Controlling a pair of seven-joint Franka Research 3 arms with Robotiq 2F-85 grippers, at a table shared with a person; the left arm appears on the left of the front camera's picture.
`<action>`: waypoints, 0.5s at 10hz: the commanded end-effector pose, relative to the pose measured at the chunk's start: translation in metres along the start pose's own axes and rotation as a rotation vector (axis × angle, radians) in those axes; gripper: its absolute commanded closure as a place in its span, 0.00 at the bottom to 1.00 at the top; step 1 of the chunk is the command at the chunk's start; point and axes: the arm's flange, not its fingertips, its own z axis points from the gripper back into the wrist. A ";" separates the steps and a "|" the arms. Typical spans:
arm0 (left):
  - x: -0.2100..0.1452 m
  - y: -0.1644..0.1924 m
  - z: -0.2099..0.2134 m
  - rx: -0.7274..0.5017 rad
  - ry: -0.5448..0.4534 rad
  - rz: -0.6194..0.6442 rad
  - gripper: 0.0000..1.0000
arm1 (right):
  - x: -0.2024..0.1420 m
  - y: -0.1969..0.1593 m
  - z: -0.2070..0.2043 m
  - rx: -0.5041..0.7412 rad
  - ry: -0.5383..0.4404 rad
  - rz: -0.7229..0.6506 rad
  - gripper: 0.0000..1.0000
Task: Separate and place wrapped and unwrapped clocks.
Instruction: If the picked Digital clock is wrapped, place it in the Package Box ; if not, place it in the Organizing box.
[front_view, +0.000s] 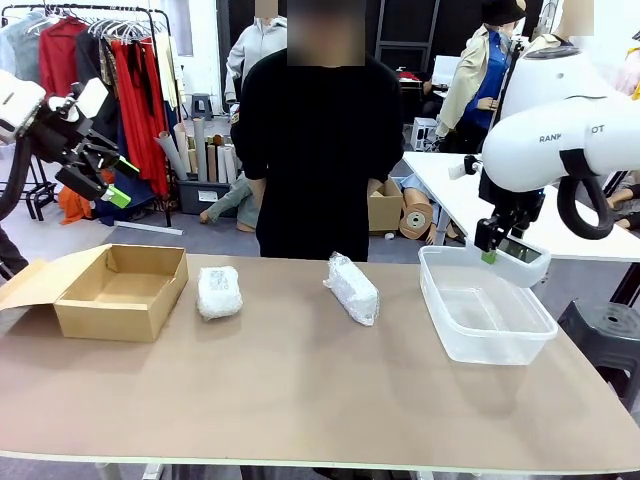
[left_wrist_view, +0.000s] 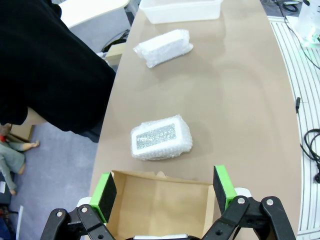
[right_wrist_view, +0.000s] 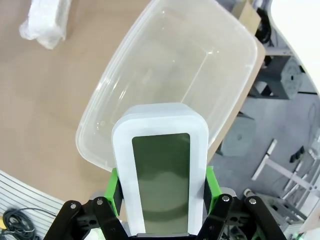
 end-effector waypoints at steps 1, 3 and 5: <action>0.001 0.000 0.000 0.001 -0.003 -0.001 0.00 | 0.003 -0.002 0.007 -0.006 -0.014 0.027 1.00; 0.001 0.000 0.000 0.001 -0.003 -0.001 0.00 | 0.003 -0.002 0.007 -0.006 -0.014 0.027 1.00; 0.001 0.000 0.000 0.001 -0.003 -0.001 0.00 | 0.003 -0.002 0.007 -0.006 -0.014 0.027 1.00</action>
